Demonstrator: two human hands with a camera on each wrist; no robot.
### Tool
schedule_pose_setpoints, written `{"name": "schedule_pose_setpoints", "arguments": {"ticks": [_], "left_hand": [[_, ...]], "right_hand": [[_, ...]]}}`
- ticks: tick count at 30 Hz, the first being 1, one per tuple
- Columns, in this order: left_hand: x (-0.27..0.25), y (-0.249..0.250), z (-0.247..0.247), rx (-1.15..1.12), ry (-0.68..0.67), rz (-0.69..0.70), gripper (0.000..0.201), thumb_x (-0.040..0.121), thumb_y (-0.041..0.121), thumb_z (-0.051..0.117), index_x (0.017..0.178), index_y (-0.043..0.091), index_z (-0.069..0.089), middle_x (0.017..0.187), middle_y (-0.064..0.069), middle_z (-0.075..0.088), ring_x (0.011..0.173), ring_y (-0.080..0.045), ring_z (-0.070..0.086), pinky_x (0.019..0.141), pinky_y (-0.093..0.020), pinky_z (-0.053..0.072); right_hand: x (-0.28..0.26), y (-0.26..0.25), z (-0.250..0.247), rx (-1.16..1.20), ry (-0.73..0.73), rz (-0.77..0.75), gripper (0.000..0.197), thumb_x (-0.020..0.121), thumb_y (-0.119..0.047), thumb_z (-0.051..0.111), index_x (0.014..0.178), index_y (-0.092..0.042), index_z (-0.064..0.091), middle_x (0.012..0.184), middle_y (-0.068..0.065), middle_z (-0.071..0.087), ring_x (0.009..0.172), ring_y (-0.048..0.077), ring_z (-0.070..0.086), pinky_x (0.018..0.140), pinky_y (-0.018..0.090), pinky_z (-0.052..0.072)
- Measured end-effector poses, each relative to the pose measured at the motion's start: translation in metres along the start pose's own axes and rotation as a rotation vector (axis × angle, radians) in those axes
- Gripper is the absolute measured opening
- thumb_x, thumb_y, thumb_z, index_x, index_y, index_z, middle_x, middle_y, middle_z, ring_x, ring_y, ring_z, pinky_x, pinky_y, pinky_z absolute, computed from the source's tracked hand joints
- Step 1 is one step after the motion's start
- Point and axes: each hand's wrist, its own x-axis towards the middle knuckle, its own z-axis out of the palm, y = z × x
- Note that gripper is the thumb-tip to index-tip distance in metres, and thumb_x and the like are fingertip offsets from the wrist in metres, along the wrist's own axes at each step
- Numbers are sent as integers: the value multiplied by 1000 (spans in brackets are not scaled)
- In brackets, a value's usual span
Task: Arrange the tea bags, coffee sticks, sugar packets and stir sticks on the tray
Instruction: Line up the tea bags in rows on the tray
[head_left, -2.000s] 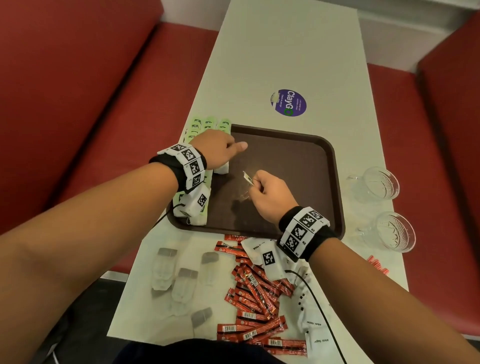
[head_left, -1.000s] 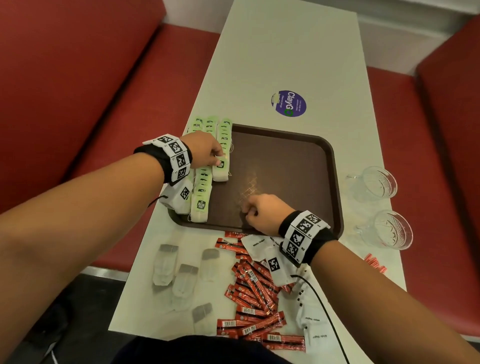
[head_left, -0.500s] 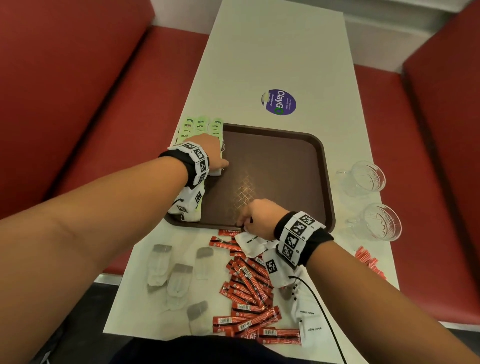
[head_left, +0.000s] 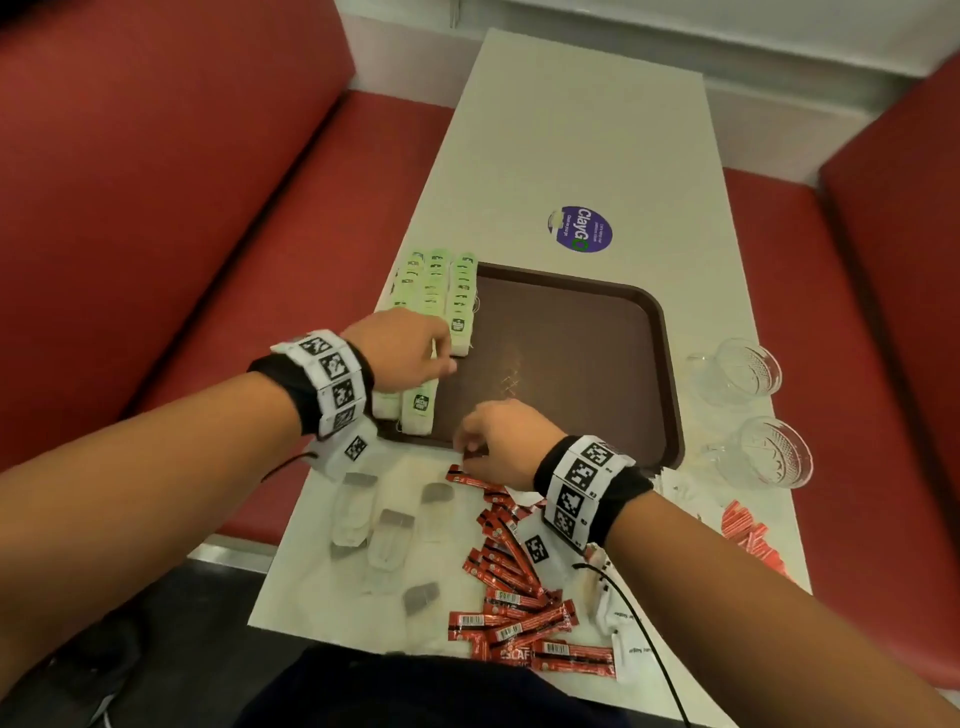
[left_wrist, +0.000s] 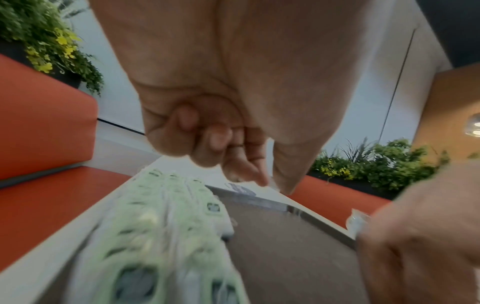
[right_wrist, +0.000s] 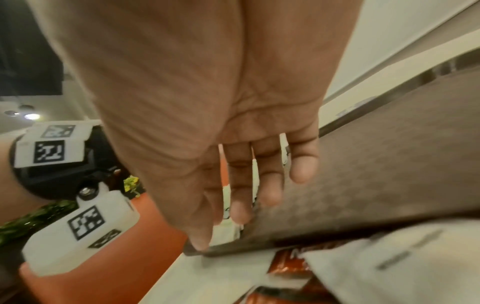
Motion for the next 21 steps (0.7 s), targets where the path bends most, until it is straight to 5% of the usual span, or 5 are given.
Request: {"name": "schedule_pose_setpoints", "arguments": {"ticks": [8,10,16,21], "left_hand": [[-93,-42,60,99,-284,133,14,88,34,63,99,28,71,94,11,68,80,-7,59,75,-27,49],[-107,-48,71,113,-328,124,20,85,35,69,103,27,69,99,10,65,87,-11,59,79,-30,49],[-121,-60,91,22,-247,76,46,72,48,81,108,27,60,103,12,50,86,-7,50,76,-24,45],[-120,-57,88,-29,-240,55,44,74,41,83,109,22,62,104,8,55,87,-9,56,80,-27,50]], "right_hand": [[19,-53,30,-278,-260,-81,24,88,-32,65,99,-13,75,96,6,72,83,27,62,71,30,48],[24,-55,36,-338,-297,-77,28,87,-33,68,103,-10,74,99,8,71,89,30,65,76,34,55],[32,-59,38,-429,-342,-101,53,77,-37,82,116,-8,65,115,10,59,101,29,60,84,38,55],[33,-60,42,-424,-316,-81,56,73,-19,84,121,-7,56,124,12,45,98,31,60,74,36,52]]}}
